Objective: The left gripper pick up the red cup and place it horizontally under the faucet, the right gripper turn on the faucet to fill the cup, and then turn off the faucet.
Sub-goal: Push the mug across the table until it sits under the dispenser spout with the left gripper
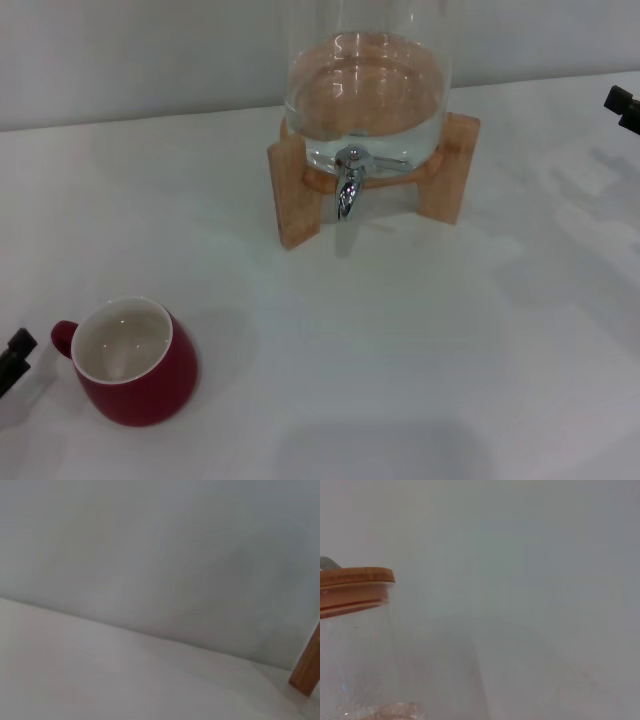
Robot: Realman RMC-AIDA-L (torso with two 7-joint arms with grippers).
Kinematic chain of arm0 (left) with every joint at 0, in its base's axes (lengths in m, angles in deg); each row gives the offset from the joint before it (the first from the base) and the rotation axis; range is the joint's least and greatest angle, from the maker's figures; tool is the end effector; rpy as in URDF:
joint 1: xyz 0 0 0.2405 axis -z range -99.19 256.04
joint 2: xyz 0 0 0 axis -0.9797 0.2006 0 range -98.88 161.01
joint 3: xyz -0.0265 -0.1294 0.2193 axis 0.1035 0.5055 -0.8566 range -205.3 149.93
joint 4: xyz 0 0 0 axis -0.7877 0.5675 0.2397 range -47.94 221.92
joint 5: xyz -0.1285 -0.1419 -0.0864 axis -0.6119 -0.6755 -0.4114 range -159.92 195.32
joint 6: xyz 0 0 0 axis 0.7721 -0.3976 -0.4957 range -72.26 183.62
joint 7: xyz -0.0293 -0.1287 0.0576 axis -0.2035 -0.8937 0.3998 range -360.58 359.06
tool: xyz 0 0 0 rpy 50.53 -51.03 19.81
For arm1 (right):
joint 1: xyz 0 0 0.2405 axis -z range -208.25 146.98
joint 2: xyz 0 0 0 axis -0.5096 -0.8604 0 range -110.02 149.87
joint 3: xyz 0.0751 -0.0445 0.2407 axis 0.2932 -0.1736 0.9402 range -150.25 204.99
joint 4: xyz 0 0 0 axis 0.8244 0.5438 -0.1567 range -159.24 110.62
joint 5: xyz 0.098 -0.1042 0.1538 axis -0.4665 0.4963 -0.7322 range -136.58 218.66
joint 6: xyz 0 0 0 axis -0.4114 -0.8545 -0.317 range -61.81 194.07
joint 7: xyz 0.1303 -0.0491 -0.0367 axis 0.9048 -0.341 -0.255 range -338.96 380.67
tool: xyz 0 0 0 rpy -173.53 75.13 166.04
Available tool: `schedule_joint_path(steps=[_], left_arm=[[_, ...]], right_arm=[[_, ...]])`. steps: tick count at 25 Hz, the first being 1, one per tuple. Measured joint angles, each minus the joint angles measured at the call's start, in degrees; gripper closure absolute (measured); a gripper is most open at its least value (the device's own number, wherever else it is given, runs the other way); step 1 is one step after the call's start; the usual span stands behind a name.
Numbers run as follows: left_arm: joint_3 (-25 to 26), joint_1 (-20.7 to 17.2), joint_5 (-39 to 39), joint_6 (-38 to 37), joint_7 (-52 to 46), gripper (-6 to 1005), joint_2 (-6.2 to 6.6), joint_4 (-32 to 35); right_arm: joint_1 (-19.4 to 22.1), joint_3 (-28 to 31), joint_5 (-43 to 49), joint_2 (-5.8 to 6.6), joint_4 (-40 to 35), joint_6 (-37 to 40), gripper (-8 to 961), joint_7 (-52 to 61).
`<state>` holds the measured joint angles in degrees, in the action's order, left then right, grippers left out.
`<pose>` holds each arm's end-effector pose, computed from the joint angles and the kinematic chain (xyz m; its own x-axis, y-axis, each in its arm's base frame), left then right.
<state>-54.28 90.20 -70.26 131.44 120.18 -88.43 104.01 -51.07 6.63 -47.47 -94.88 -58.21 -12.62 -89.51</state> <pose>-0.3866 0.2387 -0.0039 0.4538 0.3549 0.8173 0.8760 -0.3458 -0.3362 0.3536 0.3217 0.1141 0.5847 -0.0956 -0.8056 -0.7594 -0.4139 -0.5020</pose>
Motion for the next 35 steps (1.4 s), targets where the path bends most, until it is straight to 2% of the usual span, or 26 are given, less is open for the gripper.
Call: schedule_joint_path(steps=[8,35], left_arm=[[0.25,-1.17,-0.71,0.06,4.05,145,-0.10,-2.45],[-0.04,0.69,5.61,-0.16,1.92,148,0.26,-1.98]], right_arm=[[-0.75,-0.06,0.00,0.11,0.17,1.31,155,-0.06],[-0.85,-0.44,0.01,-0.16,0.42,1.94,155,-0.21]])
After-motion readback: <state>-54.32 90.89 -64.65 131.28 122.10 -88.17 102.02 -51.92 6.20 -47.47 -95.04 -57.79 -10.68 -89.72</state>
